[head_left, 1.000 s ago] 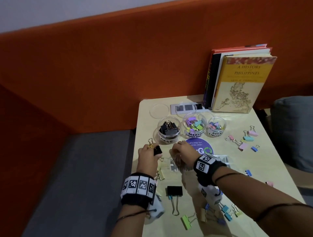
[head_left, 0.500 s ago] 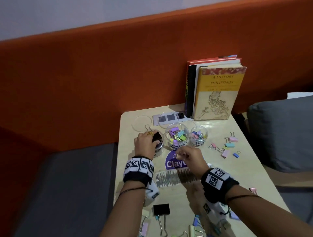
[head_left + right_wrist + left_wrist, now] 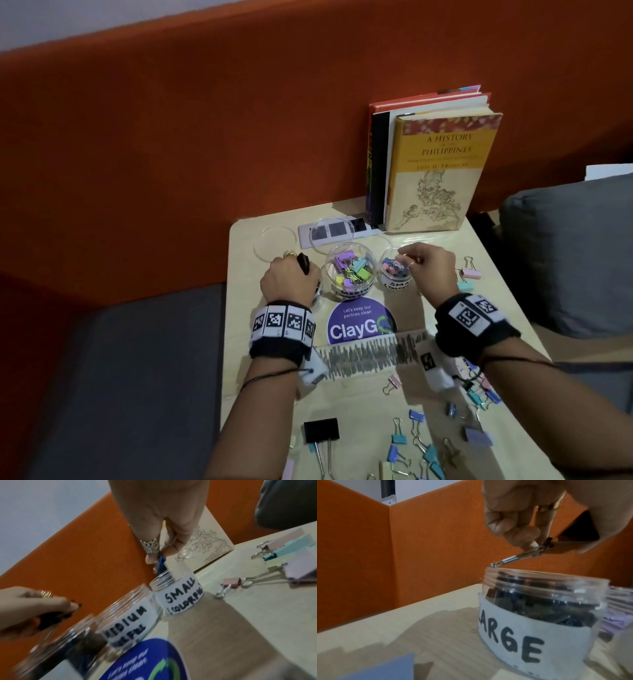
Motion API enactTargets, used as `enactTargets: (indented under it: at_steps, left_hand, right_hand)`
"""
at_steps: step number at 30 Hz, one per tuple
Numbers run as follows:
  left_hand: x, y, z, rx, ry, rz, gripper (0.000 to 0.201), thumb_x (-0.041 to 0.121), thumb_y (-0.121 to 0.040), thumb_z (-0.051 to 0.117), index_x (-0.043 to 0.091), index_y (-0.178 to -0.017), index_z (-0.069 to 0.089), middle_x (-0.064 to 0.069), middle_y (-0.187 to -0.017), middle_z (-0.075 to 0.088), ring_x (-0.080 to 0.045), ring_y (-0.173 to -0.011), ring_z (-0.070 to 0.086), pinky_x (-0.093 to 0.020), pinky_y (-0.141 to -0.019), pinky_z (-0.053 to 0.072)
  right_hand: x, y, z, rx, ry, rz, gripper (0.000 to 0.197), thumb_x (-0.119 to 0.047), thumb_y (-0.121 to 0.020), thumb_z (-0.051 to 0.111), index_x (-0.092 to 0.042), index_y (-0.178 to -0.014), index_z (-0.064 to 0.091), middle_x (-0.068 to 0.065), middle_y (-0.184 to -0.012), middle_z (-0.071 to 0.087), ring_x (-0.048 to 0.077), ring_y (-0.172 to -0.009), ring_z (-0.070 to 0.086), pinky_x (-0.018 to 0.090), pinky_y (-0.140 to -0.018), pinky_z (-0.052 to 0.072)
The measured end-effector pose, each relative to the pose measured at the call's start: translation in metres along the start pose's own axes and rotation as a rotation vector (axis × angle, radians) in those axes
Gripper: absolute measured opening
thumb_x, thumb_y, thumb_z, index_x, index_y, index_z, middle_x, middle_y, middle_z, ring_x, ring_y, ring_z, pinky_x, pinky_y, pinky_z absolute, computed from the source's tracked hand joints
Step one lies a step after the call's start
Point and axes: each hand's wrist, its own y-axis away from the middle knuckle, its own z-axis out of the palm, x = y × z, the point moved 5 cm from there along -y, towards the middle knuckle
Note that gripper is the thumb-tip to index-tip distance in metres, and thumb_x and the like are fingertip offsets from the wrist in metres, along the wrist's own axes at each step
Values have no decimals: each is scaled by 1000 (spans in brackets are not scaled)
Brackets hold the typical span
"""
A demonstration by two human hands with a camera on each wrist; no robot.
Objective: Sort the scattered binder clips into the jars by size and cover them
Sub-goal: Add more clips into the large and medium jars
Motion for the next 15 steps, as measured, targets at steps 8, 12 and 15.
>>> enactTargets:
  at_steps: [8, 12, 15]
  left_hand:
    - [1, -6, 13, -153, 26, -39, 49, 53, -79, 63, 6, -93, 62, -13, -98, 64, -32, -89, 64, -34, -73, 51]
    - [-5, -10, 12, -296, 81, 39, 48, 41, -70, 78, 6, -101, 64, -13, -106, 63, -27, -96, 62, -31, -80, 51]
    - [-6, -12, 7, -318, 66, 92, 55, 34, -71, 80, 4, -113, 61, -13, -115, 59, -25, -104, 58, -29, -86, 46]
  right_hand:
    - [-5, -12, 7, -170, 247, -96, 40, 1, -83, 52, -11, -121, 57, 18, -95, 72, 31, -93, 64, 36, -82, 51]
    - [-40, 8, 20, -245, 186, -301, 27, -15, -84, 63, -14, -112, 63, 5, -99, 71, 16, -88, 52, 25, -75, 38]
    - [-62, 19, 49, -370, 159, -415, 21, -15, -82, 65, -15, -103, 67, 5, -105, 67, 19, -97, 53, 28, -83, 41]
